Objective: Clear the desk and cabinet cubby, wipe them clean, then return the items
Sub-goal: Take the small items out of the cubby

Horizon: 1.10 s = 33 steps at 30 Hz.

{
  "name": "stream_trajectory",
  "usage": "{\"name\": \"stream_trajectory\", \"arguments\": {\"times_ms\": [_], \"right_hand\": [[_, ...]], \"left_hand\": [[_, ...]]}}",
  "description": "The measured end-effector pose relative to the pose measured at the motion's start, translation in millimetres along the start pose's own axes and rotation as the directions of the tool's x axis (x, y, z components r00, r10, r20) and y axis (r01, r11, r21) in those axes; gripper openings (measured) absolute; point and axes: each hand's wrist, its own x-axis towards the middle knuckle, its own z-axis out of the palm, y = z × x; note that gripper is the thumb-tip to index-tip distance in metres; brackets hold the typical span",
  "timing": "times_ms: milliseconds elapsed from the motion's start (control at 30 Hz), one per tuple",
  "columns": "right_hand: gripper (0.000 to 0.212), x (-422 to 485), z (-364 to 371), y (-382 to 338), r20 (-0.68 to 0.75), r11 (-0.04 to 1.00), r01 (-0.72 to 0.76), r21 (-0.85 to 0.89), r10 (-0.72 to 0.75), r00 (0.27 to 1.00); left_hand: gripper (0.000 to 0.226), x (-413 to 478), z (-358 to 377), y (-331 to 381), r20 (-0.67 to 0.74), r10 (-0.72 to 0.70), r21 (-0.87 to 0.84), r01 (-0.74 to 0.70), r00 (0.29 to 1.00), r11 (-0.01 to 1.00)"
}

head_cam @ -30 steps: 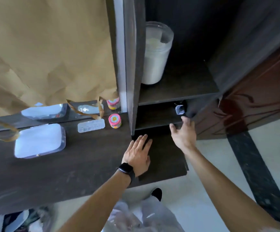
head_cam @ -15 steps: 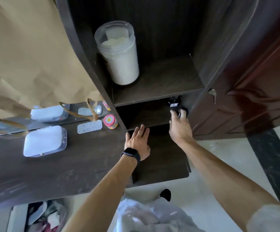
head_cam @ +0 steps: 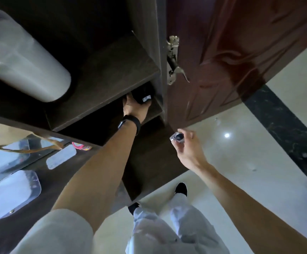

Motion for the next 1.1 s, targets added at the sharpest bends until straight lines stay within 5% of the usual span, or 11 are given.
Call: {"name": "stream_trajectory", "arguments": {"times_ms": [200, 467, 767, 1100], "right_hand": [[0.039, -46.4, 5.8, 45.5, 0.048, 0.969, -0.199, 0.148, 0.194, 0.98], [0.042, -56.3, 16.1, 66.4, 0.187, 0.988, -0.153, 0.012, 0.148, 0.971], [0.034, -26.7, 62.2, 71.9, 0.461, 0.939, 0.138, -0.316, 0.024, 0.887], [0.031, -1.7, 117.8, 69.3, 0.659, 0.74, 0.48, -0.47, -0.067, 0.749]], "left_hand": [[0.085, 18.7, 18.4, 3.9, -0.043, 0.057, 0.113, -0.052, 0.997, 0.992], [0.062, -77.7, 19.2, -36.0, -0.051, 0.208, 0.097, -0.202, 0.977, 0.975], [0.058, -126.7, 53.8, -167.2, 0.105, -0.116, 0.171, 0.097, 0.988, 0.981], [0.058, -64.3, 93.7, -214.0, 0.211, -0.152, 0.158, 0.12, 0.966, 0.98]]}}
